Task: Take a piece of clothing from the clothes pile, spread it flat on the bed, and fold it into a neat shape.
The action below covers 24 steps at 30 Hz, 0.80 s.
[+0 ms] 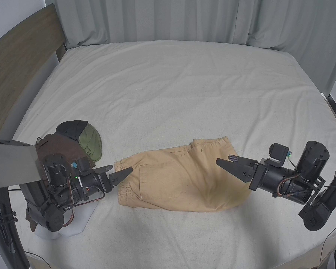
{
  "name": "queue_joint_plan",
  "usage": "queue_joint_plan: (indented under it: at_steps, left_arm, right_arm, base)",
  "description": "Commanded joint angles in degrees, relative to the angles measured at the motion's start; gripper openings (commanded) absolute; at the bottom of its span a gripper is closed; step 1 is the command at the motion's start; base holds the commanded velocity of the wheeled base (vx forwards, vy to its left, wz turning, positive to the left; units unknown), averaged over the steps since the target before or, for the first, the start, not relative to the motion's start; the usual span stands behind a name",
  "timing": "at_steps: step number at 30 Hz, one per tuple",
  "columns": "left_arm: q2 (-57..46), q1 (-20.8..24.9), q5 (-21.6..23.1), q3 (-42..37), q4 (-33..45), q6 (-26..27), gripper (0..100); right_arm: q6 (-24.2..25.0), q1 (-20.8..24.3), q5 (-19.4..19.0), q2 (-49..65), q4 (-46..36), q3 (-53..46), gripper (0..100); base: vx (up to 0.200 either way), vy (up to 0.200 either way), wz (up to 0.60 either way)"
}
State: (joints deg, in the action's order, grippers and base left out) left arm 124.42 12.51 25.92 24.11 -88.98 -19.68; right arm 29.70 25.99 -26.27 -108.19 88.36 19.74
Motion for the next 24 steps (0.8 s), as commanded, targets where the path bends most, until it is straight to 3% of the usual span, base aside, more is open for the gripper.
queue_joint_plan:
  at_steps: [1,24]
  left_arm:
    - [3.02,-0.20,0.01,0.06,-0.23,0.08,100]
    - [12.60,-1.43,0.01,2.52,-0.32,-0.10,100]
  right_arm:
    - [0.01,0.03,-0.01,0.00,-0.03,0.04,100]
    - [-0.08,-0.24,-0.01,-0.62,-0.03,-0.31,100]
  base:
    - [0.000,0.000,0.00]
    - [0.000,0.000,0.00]
